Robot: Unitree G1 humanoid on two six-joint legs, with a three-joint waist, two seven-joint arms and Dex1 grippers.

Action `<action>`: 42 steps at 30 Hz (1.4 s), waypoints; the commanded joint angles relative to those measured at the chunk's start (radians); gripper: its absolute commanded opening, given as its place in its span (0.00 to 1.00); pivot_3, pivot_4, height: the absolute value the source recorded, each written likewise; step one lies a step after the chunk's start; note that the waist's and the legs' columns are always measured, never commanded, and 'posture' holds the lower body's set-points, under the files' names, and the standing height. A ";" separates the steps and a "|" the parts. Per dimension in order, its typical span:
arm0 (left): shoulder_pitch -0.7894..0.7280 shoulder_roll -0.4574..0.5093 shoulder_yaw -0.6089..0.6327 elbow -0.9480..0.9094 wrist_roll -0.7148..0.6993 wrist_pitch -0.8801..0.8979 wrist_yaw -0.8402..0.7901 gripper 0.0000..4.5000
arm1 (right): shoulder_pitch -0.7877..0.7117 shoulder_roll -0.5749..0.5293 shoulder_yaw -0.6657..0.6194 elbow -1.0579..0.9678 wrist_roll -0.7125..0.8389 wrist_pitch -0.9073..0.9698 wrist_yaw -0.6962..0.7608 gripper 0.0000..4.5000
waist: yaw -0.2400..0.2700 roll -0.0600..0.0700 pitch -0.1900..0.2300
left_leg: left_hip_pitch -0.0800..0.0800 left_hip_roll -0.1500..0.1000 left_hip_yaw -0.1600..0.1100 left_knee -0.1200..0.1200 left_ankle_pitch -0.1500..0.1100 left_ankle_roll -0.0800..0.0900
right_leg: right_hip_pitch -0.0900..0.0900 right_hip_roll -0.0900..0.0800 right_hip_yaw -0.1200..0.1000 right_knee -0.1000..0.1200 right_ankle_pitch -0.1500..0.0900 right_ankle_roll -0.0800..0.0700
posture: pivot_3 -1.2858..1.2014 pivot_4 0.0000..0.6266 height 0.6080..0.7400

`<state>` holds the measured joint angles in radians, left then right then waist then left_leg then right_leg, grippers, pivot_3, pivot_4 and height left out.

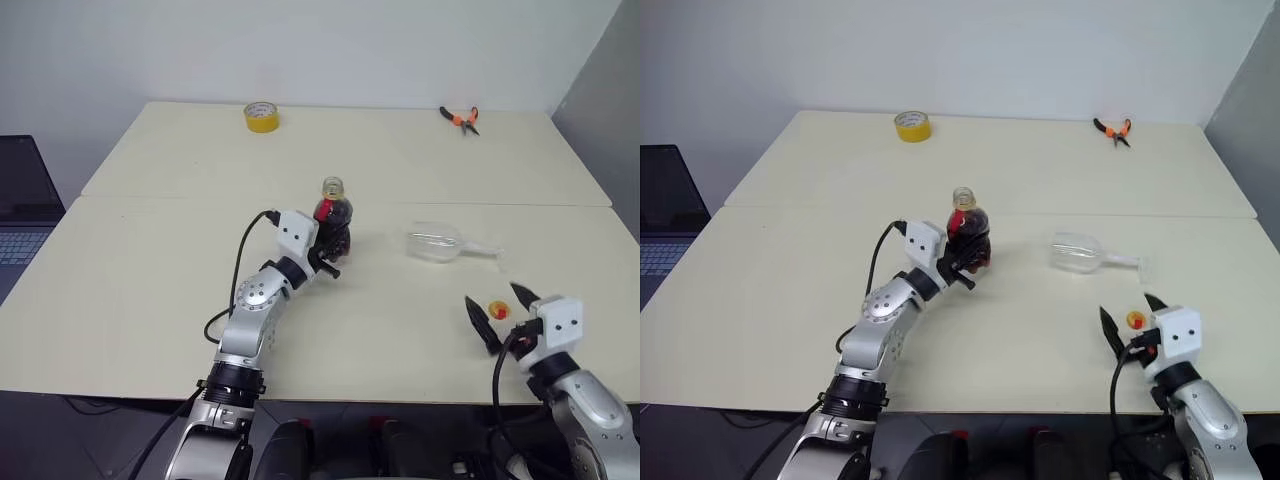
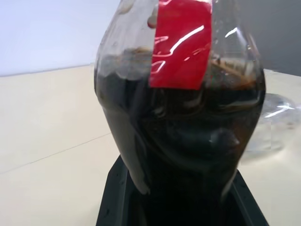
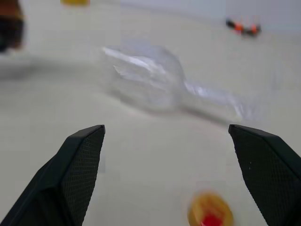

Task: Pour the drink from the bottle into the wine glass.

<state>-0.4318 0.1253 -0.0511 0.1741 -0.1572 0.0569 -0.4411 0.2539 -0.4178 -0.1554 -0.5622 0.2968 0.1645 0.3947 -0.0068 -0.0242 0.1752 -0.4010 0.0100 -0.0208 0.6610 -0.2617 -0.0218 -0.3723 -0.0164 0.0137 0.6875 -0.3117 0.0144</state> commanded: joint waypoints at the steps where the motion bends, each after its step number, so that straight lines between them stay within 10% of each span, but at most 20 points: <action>1: -0.044 -0.008 0.043 0.019 0.005 -0.055 0.057 0.14 | -0.081 -0.046 0.064 -0.114 0.042 0.083 0.052 1.00 | 0.002 0.000 0.000 | 0.000 0.000 0.000 0.000 0.000 0.000 | 0.000 0.000 0.000 0.000 0.000 0.000 | 0.52 0.24 1.00; 24: -0.188 0.057 0.149 0.445 0.120 -0.307 0.282 0.14 | -0.447 -0.096 0.256 -0.047 0.126 0.338 0.197 1.00 | 0.005 -0.002 0.001 | -0.002 -0.002 -0.001 0.001 0.000 0.000 | 0.000 -0.002 -0.002 -0.001 0.000 0.000 | 0.52 0.24 1.00; 36: -0.103 0.043 0.149 0.306 0.098 -0.287 0.294 0.97 | -0.411 -0.114 0.264 -0.083 0.100 0.337 0.202 1.00 | 0.005 -0.001 0.001 | -0.001 -0.001 -0.001 0.001 0.000 0.000 | -0.001 -0.002 -0.002 0.000 0.000 0.000 | 0.52 0.24 1.00; 42: 0.095 0.049 0.132 0.032 0.086 -0.172 0.277 0.99 | -0.333 -0.147 0.233 -0.134 0.079 0.328 0.188 1.00 | 0.005 -0.001 0.000 | -0.001 -0.001 -0.001 0.001 0.000 -0.001 | 0.000 -0.002 -0.001 0.000 0.000 0.000 | 0.52 0.24 1.00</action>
<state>-0.3482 0.1697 0.0857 0.2881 -0.0645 -0.1349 -0.1569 -0.0834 -0.5566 0.1031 -0.6433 0.3754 0.5121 0.5872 -0.0020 -0.0254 0.1757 -0.4019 0.0092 -0.0216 0.6620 -0.2615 -0.0223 -0.3725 -0.0186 0.0122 0.6879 -0.3114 0.0141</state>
